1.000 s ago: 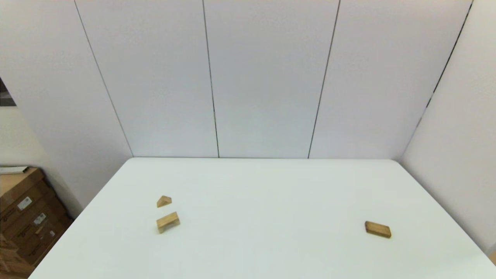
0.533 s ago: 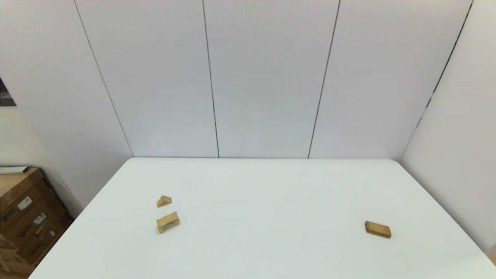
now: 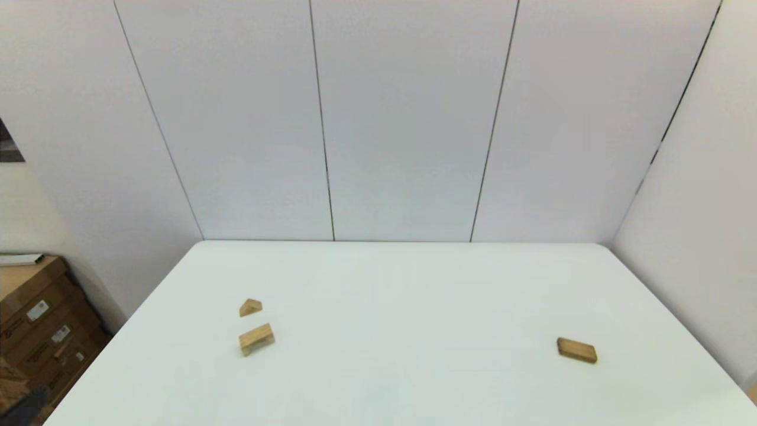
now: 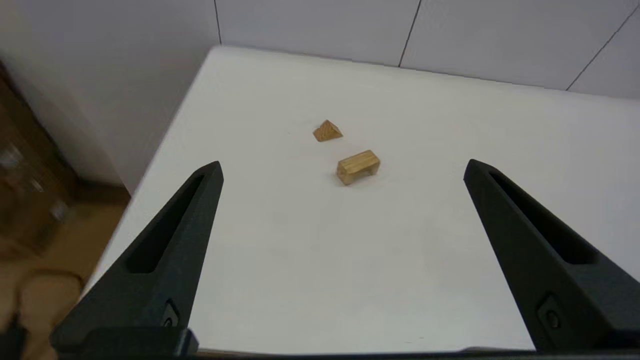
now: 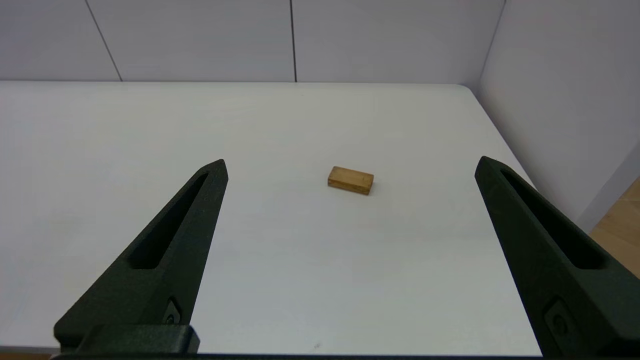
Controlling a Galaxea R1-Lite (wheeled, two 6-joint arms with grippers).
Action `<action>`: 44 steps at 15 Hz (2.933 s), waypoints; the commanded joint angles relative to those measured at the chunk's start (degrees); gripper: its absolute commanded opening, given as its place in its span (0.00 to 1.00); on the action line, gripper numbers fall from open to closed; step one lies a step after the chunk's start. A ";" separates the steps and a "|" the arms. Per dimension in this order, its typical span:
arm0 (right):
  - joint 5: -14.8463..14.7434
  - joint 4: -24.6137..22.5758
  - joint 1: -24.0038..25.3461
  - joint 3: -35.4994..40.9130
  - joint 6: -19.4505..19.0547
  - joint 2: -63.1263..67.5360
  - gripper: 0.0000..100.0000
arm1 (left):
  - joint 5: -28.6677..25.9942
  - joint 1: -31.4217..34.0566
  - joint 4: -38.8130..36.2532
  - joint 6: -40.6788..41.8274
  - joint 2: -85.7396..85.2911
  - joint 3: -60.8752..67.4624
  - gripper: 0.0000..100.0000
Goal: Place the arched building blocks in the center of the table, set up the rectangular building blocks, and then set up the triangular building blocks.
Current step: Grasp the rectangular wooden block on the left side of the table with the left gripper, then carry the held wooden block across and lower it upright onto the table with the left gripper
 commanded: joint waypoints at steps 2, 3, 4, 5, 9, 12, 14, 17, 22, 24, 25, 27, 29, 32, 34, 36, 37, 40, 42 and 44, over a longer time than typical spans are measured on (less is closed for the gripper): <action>0.00 0.00 0.01 -0.04 0.02 0.07 1.00 | -0.26 -0.62 -0.33 -19.63 46.94 -21.42 1.00; 0.00 0.00 0.01 -0.04 0.02 0.07 1.00 | -1.05 -0.70 -2.26 -22.35 51.07 -22.39 1.00; 0.00 0.00 0.01 0.05 0.02 0.07 1.00 | -2.02 -1.14 -5.34 -24.28 55.12 -22.65 1.00; 0.00 0.00 0.01 0.05 0.02 0.07 1.00 | -2.37 -2.55 -8.24 -25.60 59.60 -22.48 1.00; 0.00 0.00 0.01 0.05 0.02 0.07 1.00 | -2.28 -7.30 -11.40 -27.10 76.39 -22.92 1.00; 0.00 0.00 0.01 0.05 0.02 0.07 1.00 | -2.72 -8.00 -15.45 -27.10 85.17 -23.00 1.00; 0.00 0.00 0.01 -0.04 0.02 0.07 1.00 | -2.81 -8.35 -18.88 -26.66 90.10 -23.18 1.00; 0.00 0.00 0.01 0.05 0.02 0.07 1.00 | -2.54 -9.32 -19.58 -26.74 95.02 -25.46 1.00; 0.00 0.00 0.01 0.05 0.02 0.07 1.00 | -2.45 -9.49 -19.67 -26.83 100.20 -28.36 1.00; 0.00 0.00 0.01 -0.04 0.02 0.07 1.00 | -1.84 -9.40 -19.40 -26.74 100.82 -30.12 1.00; 0.00 0.00 0.01 -0.04 0.02 0.07 1.00 | -1.66 -9.49 -19.05 -26.74 101.08 -30.65 1.00; 0.00 0.00 0.01 0.05 0.02 0.07 1.00 | -1.49 -9.49 -18.52 -26.48 101.17 -31.35 1.00; 0.00 0.00 0.01 -0.04 0.02 0.07 1.00 | -1.14 -9.67 -17.03 -26.48 101.70 -32.14 1.00; 0.00 0.00 0.01 -0.04 0.02 0.07 1.00 | 1.50 -10.90 -16.33 -26.48 102.84 -32.93 1.00; 0.00 0.00 0.01 0.05 0.02 0.07 1.00 | 1.76 -10.99 -16.24 -26.39 102.84 -32.93 1.00; 0.00 0.00 0.01 -0.04 0.02 0.07 1.00 | 1.68 -10.99 -16.24 -26.39 102.84 -32.93 1.00; 0.00 0.00 0.01 0.05 0.02 0.07 1.00 | 1.68 -10.99 -15.97 -26.39 102.84 -32.93 1.00; 0.00 0.00 0.01 -0.04 0.02 0.07 1.00 | 1.76 -10.99 -15.27 -26.39 102.84 -33.29 0.00; 0.00 0.00 0.01 0.05 0.02 0.07 1.00 | 1.76 -10.99 -15.27 -26.39 102.93 -33.29 0.00; 0.00 0.00 0.01 -0.04 0.02 0.07 1.00 | 1.76 -11.07 -15.27 -26.39 102.93 -33.37 0.00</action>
